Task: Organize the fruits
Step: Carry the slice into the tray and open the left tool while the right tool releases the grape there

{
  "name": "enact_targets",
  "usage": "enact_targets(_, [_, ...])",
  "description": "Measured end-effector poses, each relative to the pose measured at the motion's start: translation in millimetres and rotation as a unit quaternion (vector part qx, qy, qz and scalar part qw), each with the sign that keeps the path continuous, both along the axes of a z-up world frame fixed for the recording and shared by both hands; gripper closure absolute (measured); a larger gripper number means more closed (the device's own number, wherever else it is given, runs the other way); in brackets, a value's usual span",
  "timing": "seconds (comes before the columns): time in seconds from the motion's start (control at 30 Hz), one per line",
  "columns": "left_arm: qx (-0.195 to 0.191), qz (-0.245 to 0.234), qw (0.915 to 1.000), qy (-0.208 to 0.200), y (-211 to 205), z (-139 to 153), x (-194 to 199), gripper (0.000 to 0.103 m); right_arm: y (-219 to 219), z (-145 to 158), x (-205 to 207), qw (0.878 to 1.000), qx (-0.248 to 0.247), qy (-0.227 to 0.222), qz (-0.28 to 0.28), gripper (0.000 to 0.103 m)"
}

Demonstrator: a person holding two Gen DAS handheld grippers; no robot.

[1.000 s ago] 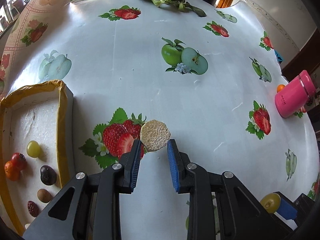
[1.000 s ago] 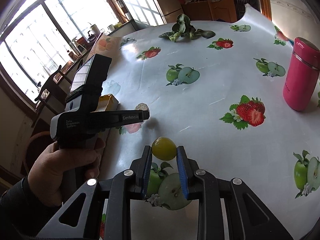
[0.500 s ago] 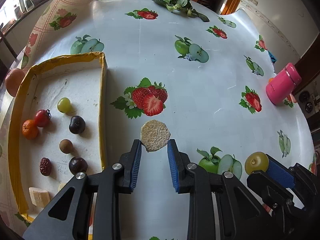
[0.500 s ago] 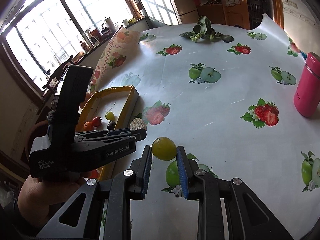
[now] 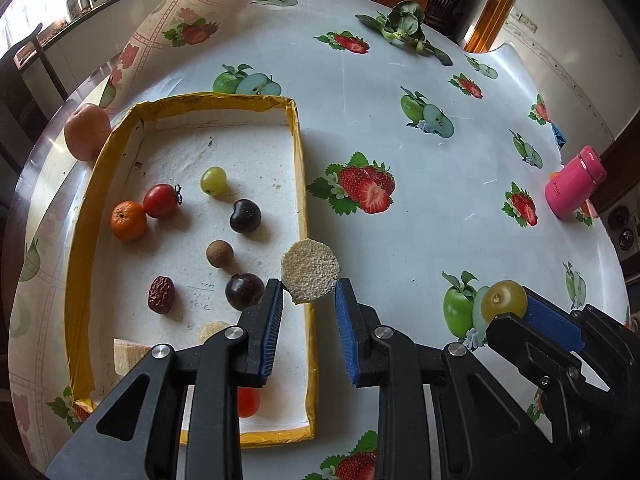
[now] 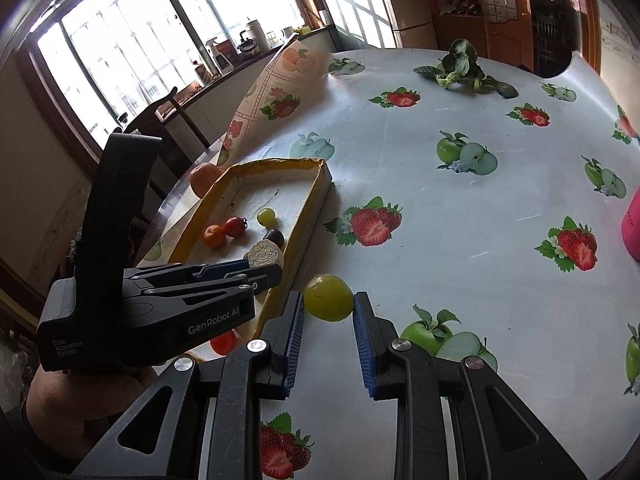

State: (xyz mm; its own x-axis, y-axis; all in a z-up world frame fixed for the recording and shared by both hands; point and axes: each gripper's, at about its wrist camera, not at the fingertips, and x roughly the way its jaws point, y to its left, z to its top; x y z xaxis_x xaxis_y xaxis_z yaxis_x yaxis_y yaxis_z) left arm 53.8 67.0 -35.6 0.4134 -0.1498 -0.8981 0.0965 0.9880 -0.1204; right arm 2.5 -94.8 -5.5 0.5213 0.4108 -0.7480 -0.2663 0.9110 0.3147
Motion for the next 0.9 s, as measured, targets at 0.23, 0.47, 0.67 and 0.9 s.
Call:
enact_targets(0.23, [0.001, 0.016, 0.9999, -0.002, 19.4, 1.0, -5.4, 0.079, 18.1, -0.6, -0.9, 1.000, 0.000, 0.000, 0.018, 0.078])
enact_targets(0.47, [0.001, 0.028, 0.9996, 0.000, 33.7, 0.2, -6.4, 0.079, 33.3, -1.1, 0.4, 1.000, -0.001, 0.001, 0.031, 0.078])
enact_targets(0.67, [0.001, 0.037, 0.9993, 0.000, 44.6, 0.6, -3.8, 0.079, 43.7, -3.1, 4.3, 0.999, -0.002, 0.002, 0.039, 0.078])
enact_targets(0.9, [-0.002, 0.046, 0.9989, 0.004, 55.6, -2.0, -0.6, 0.079, 52.9, -2.6, 11.5, 0.999, -0.002, 0.000, 0.047, 0.078])
